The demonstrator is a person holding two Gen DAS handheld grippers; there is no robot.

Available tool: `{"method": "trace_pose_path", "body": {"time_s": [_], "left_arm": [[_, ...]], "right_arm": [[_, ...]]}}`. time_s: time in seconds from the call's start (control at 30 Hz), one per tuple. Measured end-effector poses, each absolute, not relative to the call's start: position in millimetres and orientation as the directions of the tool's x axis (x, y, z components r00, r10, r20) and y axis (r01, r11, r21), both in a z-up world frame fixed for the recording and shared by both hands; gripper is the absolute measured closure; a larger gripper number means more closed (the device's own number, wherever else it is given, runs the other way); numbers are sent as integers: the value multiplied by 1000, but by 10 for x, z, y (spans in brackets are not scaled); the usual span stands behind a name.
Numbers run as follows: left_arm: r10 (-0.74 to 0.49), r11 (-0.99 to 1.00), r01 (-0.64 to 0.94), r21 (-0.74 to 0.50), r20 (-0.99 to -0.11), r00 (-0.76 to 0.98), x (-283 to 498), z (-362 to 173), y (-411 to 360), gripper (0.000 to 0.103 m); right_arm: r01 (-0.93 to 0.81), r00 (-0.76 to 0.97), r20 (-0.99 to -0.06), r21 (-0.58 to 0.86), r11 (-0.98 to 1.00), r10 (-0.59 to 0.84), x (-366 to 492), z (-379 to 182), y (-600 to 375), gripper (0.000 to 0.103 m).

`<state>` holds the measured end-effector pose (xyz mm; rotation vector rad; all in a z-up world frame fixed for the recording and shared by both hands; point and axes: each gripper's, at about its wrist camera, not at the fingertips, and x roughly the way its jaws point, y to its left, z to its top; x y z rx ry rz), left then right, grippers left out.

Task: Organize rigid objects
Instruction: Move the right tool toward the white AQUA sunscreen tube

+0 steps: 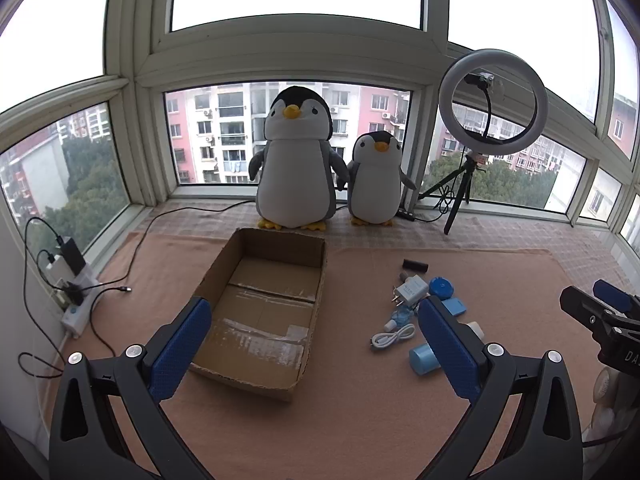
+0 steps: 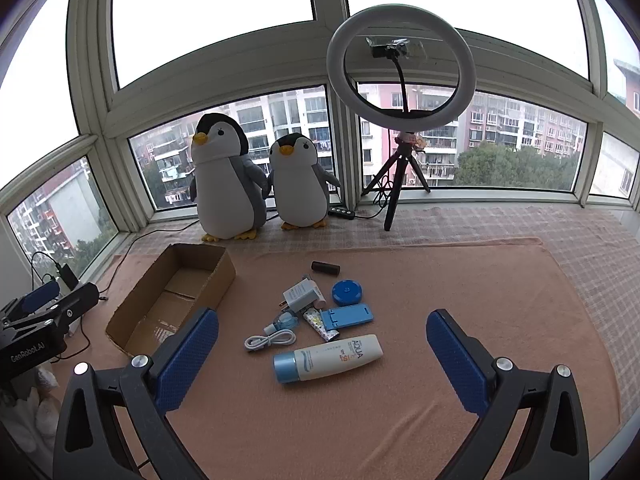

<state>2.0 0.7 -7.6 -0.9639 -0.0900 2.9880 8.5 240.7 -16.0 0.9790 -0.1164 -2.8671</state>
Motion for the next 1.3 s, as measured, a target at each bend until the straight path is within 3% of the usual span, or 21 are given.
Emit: {"method": "trace_pose_path", "body": {"time_s": [1.3], "left_arm": [[-9, -998, 46, -45, -611, -791, -81, -196, -90, 0]], "right_arm": [[84, -770, -620, 131, -988, -147, 15, -230, 2405, 0]]}}
